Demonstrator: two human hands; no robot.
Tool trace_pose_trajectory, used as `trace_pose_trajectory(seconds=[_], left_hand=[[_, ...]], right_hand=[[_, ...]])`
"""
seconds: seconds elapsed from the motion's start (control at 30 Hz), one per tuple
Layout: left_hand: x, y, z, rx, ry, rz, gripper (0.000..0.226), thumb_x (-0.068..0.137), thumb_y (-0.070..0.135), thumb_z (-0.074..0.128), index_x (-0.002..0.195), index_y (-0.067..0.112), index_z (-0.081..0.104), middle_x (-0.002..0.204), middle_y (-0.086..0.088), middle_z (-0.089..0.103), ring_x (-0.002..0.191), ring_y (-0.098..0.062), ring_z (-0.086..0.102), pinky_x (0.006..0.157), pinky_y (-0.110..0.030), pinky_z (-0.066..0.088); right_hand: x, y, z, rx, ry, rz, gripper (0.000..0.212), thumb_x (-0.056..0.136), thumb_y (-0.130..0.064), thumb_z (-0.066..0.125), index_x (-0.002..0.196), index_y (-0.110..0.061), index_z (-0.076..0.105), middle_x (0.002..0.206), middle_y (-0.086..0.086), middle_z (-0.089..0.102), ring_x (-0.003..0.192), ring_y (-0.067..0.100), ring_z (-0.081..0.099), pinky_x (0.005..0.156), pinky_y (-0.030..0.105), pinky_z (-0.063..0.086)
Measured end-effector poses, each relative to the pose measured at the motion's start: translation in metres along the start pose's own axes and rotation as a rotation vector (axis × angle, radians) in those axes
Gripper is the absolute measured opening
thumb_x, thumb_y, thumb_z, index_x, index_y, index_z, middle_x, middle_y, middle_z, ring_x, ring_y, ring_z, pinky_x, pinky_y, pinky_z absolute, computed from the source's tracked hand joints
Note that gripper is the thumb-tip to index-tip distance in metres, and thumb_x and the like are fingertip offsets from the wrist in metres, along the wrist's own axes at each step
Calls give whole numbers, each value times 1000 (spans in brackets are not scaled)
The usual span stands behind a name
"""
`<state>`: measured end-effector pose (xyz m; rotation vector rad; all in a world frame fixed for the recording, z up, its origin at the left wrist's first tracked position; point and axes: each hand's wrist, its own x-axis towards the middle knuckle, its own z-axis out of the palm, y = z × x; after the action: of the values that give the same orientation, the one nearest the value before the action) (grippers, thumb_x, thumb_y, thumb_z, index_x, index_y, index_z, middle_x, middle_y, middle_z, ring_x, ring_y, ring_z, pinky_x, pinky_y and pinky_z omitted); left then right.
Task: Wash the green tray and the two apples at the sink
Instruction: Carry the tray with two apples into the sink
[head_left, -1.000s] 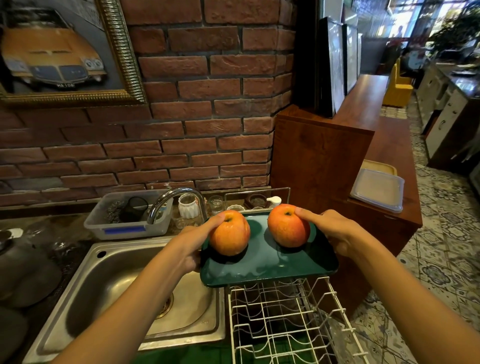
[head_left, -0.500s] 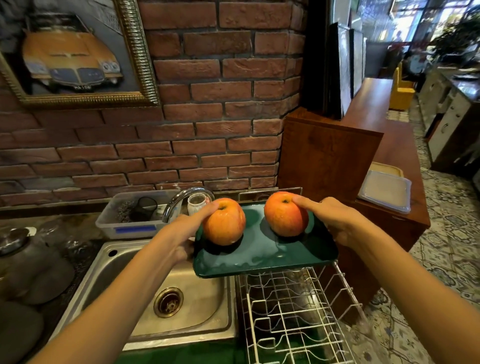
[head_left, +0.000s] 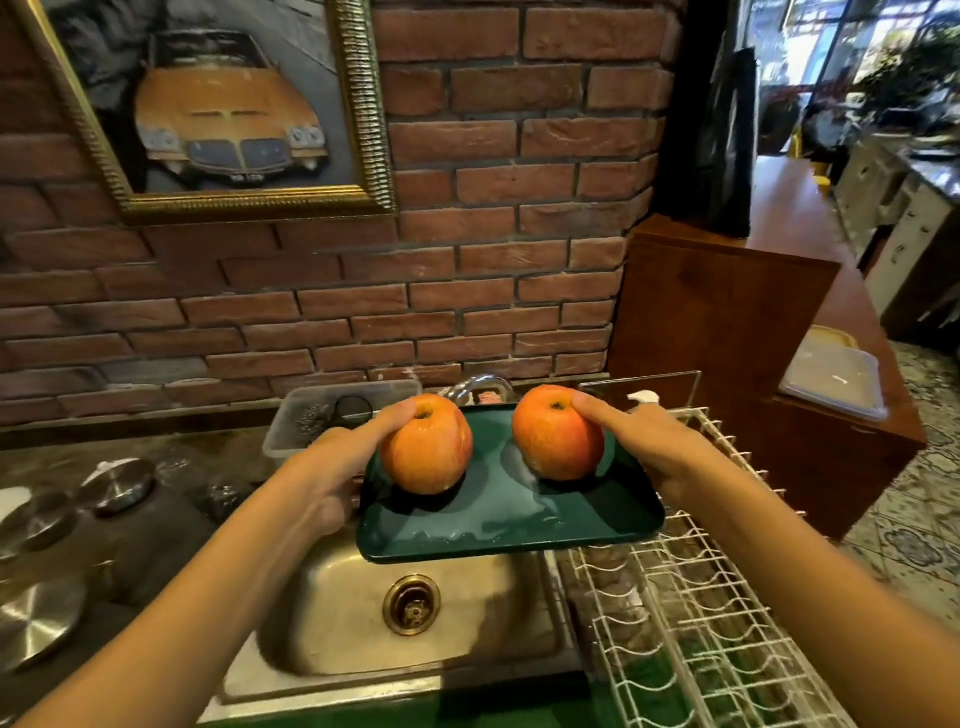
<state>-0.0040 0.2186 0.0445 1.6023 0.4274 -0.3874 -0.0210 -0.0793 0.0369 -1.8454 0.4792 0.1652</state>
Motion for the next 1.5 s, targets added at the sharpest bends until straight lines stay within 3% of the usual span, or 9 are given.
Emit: trace_pose_trajectory(seconds=[0.13,0.33,0.57,0.7,0.93,1.1,1.2,1.37,1.5], left_hand=[[7,-8,-42,-9,7,1,116,30,67,87,131,21,53,119,-10,60,104,-33,59,78,-44,55],[16,-31,-81,-38,-34,-25,79,41,57,84,109,20,66,106,-6,63,90,-28,61,51,-33,54],[53,-88,-101,-33,-65,-83,95,41,64,88,122,18,65,123,-8,65,111,-30,60,76,-36,49],[79,-125,-103,-40,-60,-131,90,38,66,87,113,19,68,117,-7,67,106,-27,61,79,-38,52],[124,-171,-102,-67,-40,-160,93,29,71,90,106,24,66,109,-3,73,101,-20,66,78,-38,54],[158,-194,-101,-66,-31,-190,73,46,63,85,105,27,62,118,-2,66,111,-20,61,103,-51,47],[179,-206,-98,-73,-30,-197,77,55,57,87,119,24,62,122,-5,66,112,-20,62,102,-49,49],[207,-226,-95,-69,-55,-236,81,71,51,81,139,20,49,130,-5,60,121,-25,58,106,-55,45],[228,-240,-94,-66,-55,-280,76,74,45,80,138,20,47,130,-5,59,120,-25,57,105,-52,46]], right_hand=[[-5,-3,43,-4,22,0,80,63,-73,71,110,-10,58,106,8,63,95,26,61,78,39,53],[-8,11,92,33,-1,20,60,69,-62,75,101,-13,60,110,11,66,94,26,64,74,39,55],[12,59,132,3,-11,119,79,63,-65,78,114,-7,61,110,13,65,99,29,64,86,46,56],[28,90,150,8,-15,151,76,57,-67,79,105,-10,65,100,8,67,89,21,64,62,31,49],[75,133,179,21,-69,156,75,71,-54,79,128,-12,53,102,0,64,82,5,58,53,18,48],[111,154,195,36,-119,201,103,67,-53,82,146,-4,37,127,10,60,112,24,60,92,37,53],[129,166,204,38,-118,207,88,69,-50,82,138,-8,46,98,-9,61,89,6,60,68,23,50],[158,190,216,20,-90,225,67,69,-48,82,123,-22,51,87,-20,57,77,-2,57,52,9,45],[176,210,226,-4,-110,251,79,73,-48,81,136,-13,48,93,-20,55,78,-4,53,59,12,41]])
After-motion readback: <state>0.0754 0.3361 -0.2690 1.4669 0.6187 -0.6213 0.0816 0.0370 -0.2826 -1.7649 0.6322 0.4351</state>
